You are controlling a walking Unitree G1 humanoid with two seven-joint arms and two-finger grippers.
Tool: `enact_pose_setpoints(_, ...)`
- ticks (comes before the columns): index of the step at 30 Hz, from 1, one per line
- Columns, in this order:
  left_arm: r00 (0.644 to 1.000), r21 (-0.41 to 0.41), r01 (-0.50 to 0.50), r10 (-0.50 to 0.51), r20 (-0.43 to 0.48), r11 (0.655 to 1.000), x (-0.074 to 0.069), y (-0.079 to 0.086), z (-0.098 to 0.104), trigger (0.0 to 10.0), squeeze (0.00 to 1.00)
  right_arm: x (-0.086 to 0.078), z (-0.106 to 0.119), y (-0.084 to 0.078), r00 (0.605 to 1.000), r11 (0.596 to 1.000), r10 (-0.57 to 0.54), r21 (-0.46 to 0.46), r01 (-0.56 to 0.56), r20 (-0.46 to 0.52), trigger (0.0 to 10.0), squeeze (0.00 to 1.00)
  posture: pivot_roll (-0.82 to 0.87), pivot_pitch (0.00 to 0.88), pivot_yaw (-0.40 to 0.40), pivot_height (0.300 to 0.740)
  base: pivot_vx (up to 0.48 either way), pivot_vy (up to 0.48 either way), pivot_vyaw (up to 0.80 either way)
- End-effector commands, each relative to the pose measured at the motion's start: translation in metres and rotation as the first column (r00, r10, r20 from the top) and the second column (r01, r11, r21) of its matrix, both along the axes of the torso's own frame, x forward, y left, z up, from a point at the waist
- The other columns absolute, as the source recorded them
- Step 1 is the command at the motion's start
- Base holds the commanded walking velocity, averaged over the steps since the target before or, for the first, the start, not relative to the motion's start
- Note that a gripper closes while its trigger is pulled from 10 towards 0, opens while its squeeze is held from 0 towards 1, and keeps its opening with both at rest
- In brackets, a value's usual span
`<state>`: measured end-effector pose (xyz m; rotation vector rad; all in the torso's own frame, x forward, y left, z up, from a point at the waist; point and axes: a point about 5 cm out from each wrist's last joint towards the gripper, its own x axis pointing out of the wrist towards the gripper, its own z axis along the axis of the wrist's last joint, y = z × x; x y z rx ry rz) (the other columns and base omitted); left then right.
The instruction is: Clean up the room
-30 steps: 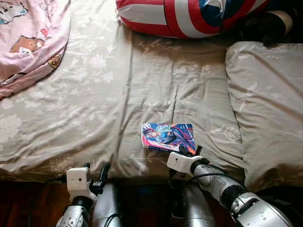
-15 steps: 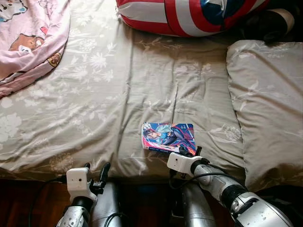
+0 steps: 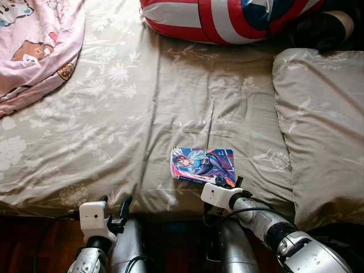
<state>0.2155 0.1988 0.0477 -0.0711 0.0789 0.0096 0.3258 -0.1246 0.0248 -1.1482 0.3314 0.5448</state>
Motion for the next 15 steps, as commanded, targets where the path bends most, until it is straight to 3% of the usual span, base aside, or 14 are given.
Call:
enact_pose_setpoints(1,0.999,-0.005,-0.009,0.009,-0.046,1.0,-0.0088,0.0014,-0.0079,10.0,0.0,-0.0141,-0.0169,-0.0055,0.997,1.0,-0.027,-0.001,0.027,-0.078,10.0,0.41,0.11,0.412,-0.084,0.636,0.0,0.0,0.0)
enact_pose_setpoints(2,0.999,-0.005,-0.009,0.009,-0.046,1.0,-0.0088,0.0014,-0.0079,10.0,0.0,-0.0141,-0.0169,-0.0053,0.997,1.0,-0.026,-0.001,0.026,-0.079,10.0,0.47,0.11,0.413,-0.084,0.636,0.0,0.0,0.0)
enact_pose_setpoints(4,0.999,-0.005,-0.009,0.009,-0.046,1.0,-0.0089,0.0012,-0.008,10.0,0.0,-0.0143,-0.0171,-0.005,0.996,1.0,-0.024,0.002,0.024,-0.084,10.0,0.47,0.1,0.413,-0.085,0.636,0.0,0.0,0.0)
enact_pose_setpoints(5,0.999,-0.005,-0.01,0.01,-0.047,1.0,-0.0088,0.001,-0.008,10.0,0.0,-0.0145,-0.0172,-0.0047,0.996,1.0,-0.022,0.003,0.022,-0.087,10.0,0.6,0.1,0.414,-0.085,0.636,0.0,0.0,0.0)
enact_pose_setpoints(7,0.999,-0.005,-0.011,0.011,-0.047,1.0,-0.0089,0.0005,-0.0083,10.0,0.0,-0.0153,-0.018,-0.004,0.994,1.0,-0.018,0.014,0.019,-0.105,10.0,0.77,0.1,0.414,-0.084,0.636,0.0,0.0,0.0)
enact_pose_setpoints(8,0.999,-0.005,-0.011,0.011,-0.048,1.0,-0.0089,0.0004,-0.0083,10.0,0.0,-0.0154,-0.0181,-0.0039,0.994,1.0,-0.018,0.017,0.02,-0.108,10.0,0.77,0.1,0.414,-0.084,0.636,0.0,0.0,0.0)
enact_pose_setpoints(9,0.999,-0.005,-0.012,0.011,-0.048,1.0,-0.0091,0.0003,-0.0083,10.0,0.0,-0.0157,-0.0184,-0.004,0.993,0.999,-0.027,0.031,0.031,-0.115,10.0,0.95,0.1,0.415,-0.084,0.636,0.0,0.0,0.0)
enact_pose_setpoints(12,0.999,-0.004,-0.011,0.011,-0.048,1.0,-0.0093,0.0,-0.0083,10.0,0.0,-0.0161,-0.0188,-0.0034,0.991,0.997,-0.04,0.055,0.047,-0.129,10.0,0.95,0.1,0.419,-0.084,0.636,0.0,0.0,0.0)
enact_pose_setpoints(13,0.999,-0.004,-0.012,0.012,-0.049,1.0,-0.0094,0.0002,-0.0083,10.0,0.0,-0.0164,-0.0192,-0.003,0.99,0.997,-0.04,0.061,0.049,-0.137,10.0,0.91,0.1,0.419,-0.084,0.636,0.0,0.0,0.0)
enact_pose_setpoints(14,0.999,-0.002,-0.014,0.014,-0.049,1.0,-0.0093,0.001,-0.0084,10.0,0.0,-0.0171,-0.0199,-0.0015,0.988,0.996,-0.038,0.069,0.049,-0.152,10.0,0.02,0.1,0.42,-0.085,0.636,0.0,0.0,0.0)
enact_pose_setpoints(15,0.999,-0.001,-0.016,0.016,-0.049,1.0,-0.0095,0.0017,-0.0083,10.0,0.0,-0.0174,-0.0202,-0.0009,0.987,0.996,-0.04,0.075,0.052,-0.158,10.0,0.0,0.11,0.422,-0.085,0.636,0.0,0.0,0.0)
